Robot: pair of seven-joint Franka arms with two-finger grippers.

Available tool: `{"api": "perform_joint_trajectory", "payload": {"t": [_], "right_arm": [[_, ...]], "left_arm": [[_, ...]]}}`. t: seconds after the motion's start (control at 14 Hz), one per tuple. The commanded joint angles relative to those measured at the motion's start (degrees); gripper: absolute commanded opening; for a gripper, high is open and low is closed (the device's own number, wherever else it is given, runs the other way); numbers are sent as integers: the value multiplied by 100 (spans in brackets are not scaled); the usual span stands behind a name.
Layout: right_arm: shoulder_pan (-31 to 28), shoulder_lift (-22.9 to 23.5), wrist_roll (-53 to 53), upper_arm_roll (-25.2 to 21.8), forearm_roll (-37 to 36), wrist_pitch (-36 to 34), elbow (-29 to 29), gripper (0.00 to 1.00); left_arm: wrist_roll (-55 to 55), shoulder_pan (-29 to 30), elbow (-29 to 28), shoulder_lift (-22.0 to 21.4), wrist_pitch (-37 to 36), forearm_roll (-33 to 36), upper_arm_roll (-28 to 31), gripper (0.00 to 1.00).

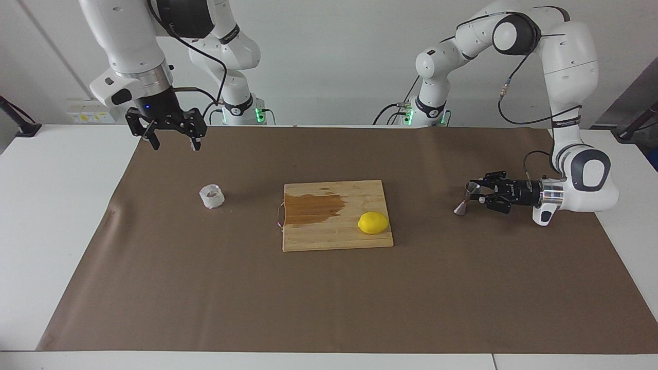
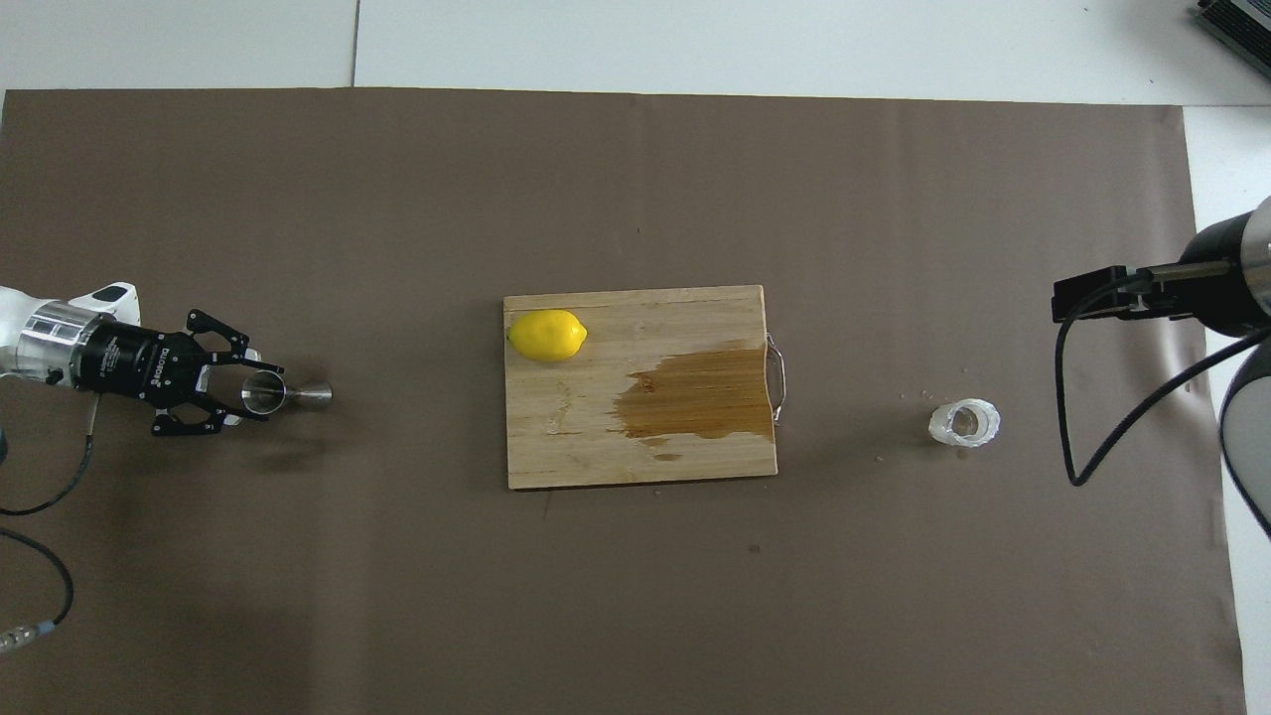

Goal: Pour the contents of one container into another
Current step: 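Close the left gripper on the metal jigger and lift it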

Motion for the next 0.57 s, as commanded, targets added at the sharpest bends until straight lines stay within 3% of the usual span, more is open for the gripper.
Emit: {"api": "perform_joint_trajectory", "payload": {"t": [0.0,0.5], "right_arm": [[-83,-106,-129,35,121,-31,-110,100],[-74,-106,-129,35,113,-39,-110,100]], "left_arm": [[-70,131,-81,-15,32,-74,-119,0],[-542,35,-54,-321,-311,-529,-435,0]]}}
